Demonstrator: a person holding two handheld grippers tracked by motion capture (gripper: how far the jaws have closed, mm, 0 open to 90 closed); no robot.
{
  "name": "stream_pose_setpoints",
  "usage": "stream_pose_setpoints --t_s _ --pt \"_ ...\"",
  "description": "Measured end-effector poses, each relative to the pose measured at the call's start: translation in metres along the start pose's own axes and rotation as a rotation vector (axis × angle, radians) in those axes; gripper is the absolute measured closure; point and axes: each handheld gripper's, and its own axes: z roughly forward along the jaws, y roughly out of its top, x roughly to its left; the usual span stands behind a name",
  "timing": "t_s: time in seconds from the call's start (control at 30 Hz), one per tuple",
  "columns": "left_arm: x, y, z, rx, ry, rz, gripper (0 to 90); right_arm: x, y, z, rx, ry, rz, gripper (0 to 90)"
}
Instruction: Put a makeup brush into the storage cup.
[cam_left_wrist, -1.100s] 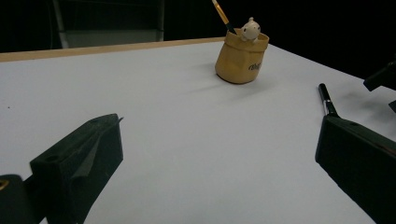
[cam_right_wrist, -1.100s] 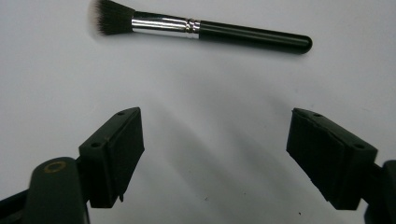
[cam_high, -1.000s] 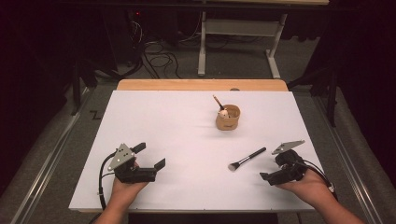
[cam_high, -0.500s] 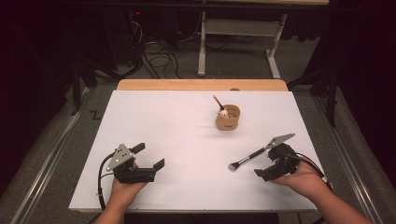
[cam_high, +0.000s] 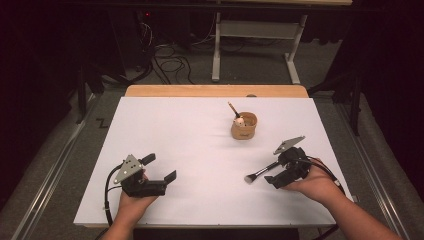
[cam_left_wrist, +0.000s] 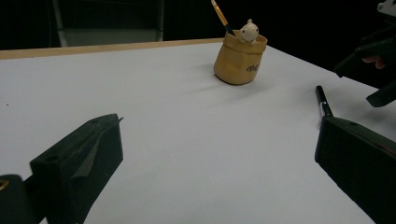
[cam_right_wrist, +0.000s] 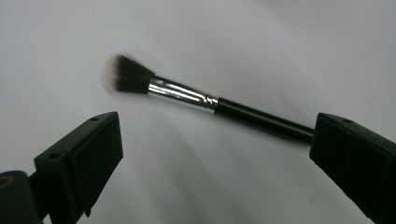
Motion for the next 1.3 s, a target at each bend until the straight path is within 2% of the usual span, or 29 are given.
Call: stream_pose_setpoints --t_s 0.17,0.37,0.67,1.0,1.3 --pt "0.001 0.001 -0.002 -0.007 0.000 -0.005 1.8 -0.003 0.007 0.005 0.013 0.026 -0.004 3.9" --pt "0.002 0.001 -0.002 -0.004 -0.004 -0.008 1.8 -0.008 0.010 0.009 0.019 0.026 -0.003 5.2" --pt "0.004 0.002 -0.004 -0.015 -0.005 -0.022 1.8 -0.009 0.014 0.015 0.019 0.047 -0.037 6.1" --pt "0.005 0.001 -0.005 -0.013 -0.018 -0.024 1.8 -0.009 0.018 0.026 0.050 0.037 -0.077 7.8" --pt "0.006 0.001 -0.005 -0.012 -0.019 -0.028 1.8 -0.010 0.018 0.035 0.062 0.047 -0.068 9.0"
